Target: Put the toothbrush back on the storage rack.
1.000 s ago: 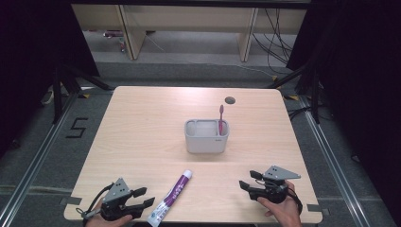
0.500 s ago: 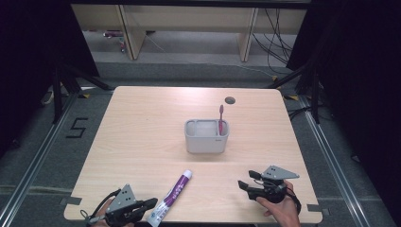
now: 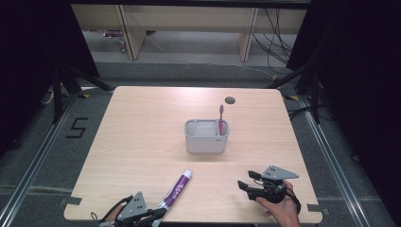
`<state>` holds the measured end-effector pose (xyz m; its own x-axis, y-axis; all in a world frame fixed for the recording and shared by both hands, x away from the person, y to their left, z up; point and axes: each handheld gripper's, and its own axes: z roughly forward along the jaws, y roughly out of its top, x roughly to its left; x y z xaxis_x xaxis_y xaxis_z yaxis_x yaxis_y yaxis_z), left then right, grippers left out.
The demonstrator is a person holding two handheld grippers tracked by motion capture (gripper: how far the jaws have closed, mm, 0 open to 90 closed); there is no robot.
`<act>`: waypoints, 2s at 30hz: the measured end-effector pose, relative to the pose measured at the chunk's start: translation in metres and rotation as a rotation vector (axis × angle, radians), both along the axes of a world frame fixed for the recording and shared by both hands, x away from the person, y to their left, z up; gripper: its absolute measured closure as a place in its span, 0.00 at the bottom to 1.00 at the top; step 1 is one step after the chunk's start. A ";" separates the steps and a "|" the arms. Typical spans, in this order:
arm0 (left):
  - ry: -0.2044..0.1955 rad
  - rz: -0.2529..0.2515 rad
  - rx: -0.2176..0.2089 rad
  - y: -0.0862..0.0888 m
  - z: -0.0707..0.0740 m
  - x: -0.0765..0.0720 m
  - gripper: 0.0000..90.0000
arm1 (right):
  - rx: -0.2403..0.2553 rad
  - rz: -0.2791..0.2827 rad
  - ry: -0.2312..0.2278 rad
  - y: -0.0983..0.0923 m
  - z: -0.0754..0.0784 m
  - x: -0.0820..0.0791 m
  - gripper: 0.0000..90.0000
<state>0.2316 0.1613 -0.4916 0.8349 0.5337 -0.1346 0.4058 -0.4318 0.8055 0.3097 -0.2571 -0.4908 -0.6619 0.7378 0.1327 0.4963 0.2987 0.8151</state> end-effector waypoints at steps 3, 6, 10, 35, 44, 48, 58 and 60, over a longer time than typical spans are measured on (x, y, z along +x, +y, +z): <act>0.021 -0.008 0.019 -0.004 -0.004 -0.002 1.00 | 0.006 0.010 0.009 0.000 0.000 0.000 0.44; 0.036 -0.004 0.043 -0.005 -0.006 -0.003 1.00 | 0.010 0.003 0.003 0.000 -0.001 0.001 0.44; 0.037 0.006 0.069 -0.004 -0.008 -0.002 1.00 | 0.010 0.004 0.005 0.000 0.000 0.000 0.44; 0.034 0.008 0.149 0.002 -0.011 0.003 1.00 | 0.015 0.000 0.004 -0.001 0.001 0.001 0.44; 0.039 0.007 0.208 0.005 -0.016 0.008 1.00 | 0.013 -0.005 0.003 -0.002 0.001 0.001 0.44; 0.039 0.025 0.195 0.007 -0.015 0.010 1.00 | 0.025 -0.004 0.002 -0.002 0.001 0.001 0.44; 0.029 0.066 0.214 0.018 -0.015 0.020 1.00 | 0.026 0.003 0.001 -0.001 0.000 0.002 0.44; 0.023 0.072 0.227 0.023 -0.013 0.025 1.00 | 0.042 0.002 0.025 -0.001 -0.001 0.002 0.44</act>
<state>0.2563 0.1845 -0.5043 0.7916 0.6106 -0.0226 0.4591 -0.5700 0.6815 0.3113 -0.2576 -0.4914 -0.6598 0.7296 0.1797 0.5159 0.2661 0.8142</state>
